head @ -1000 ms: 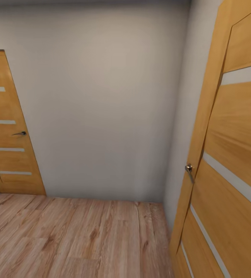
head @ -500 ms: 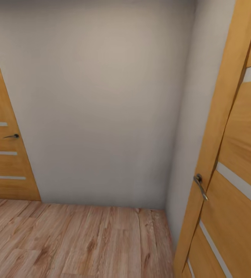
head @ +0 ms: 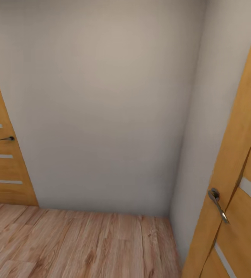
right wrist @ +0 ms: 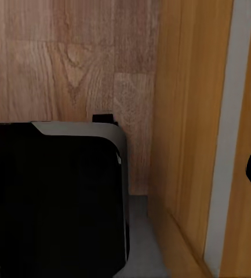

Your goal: Move the two storage containers from the living room to the garage. In the garage, place one container on the floor and stack the other container on top of it (either order is fine).

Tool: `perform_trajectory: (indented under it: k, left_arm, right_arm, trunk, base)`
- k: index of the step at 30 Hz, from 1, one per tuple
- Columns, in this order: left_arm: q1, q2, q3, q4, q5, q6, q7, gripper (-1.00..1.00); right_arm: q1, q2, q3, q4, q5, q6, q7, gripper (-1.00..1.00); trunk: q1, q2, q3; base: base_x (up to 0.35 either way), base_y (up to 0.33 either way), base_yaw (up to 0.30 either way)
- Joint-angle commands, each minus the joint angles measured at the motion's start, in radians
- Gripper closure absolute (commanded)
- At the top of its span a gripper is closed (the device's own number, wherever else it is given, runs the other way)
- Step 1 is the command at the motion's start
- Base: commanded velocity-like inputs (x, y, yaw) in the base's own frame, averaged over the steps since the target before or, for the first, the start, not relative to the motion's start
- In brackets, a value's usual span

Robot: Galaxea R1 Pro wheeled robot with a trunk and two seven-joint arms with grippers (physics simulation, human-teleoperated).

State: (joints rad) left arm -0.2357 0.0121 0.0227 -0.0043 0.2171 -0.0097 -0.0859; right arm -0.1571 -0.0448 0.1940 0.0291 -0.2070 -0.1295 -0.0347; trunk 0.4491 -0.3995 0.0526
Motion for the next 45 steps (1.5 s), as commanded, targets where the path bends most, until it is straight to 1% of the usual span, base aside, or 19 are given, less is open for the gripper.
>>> perform_trajectory:
  k: [1,6,15,21,45]
  left_arm:
    - [-0.001,0.0,0.002,0.001,0.007,-0.001,-0.005,-1.0]
    - [-0.001,0.0,0.002,0.001,0.007,-0.001,-0.005,-1.0]
    - [-0.001,0.0,0.002,0.001,0.007,-0.001,-0.005,-1.0]
    - [-0.001,0.0,0.002,0.001,0.007,-0.001,-0.005,-1.0]
    - [-0.001,-0.001,0.002,0.001,0.007,-0.001,-0.005,-1.0]
  right_arm:
    - [-0.001,0.0,0.009,0.003,-0.009,-0.006,-0.001,-1.0]
    - [-0.001,0.0,0.009,0.003,-0.009,-0.006,-0.001,-1.0]
    - [-0.001,0.001,0.009,0.003,-0.009,-0.005,-0.001,-1.0]
    - [-0.001,0.001,0.009,0.003,-0.009,-0.007,-0.001,-1.0]
    - [-0.001,0.002,0.009,0.003,-0.009,-0.007,-0.001,-1.0]
  trunk:
    - [0.001,-0.001,0.0]
    - [0.001,-0.001,0.0]
    - [0.001,-0.001,0.0]
    - [0.001,-0.001,0.0]
    - [0.001,-0.001,0.0]
  base:
    - [0.319,0.0,0.209]
    - [0.319,0.0,0.23]
    - [0.301,0.0,0.049]
    - [0.221,0.0,0.211]
    - [0.011,0.0,0.266]
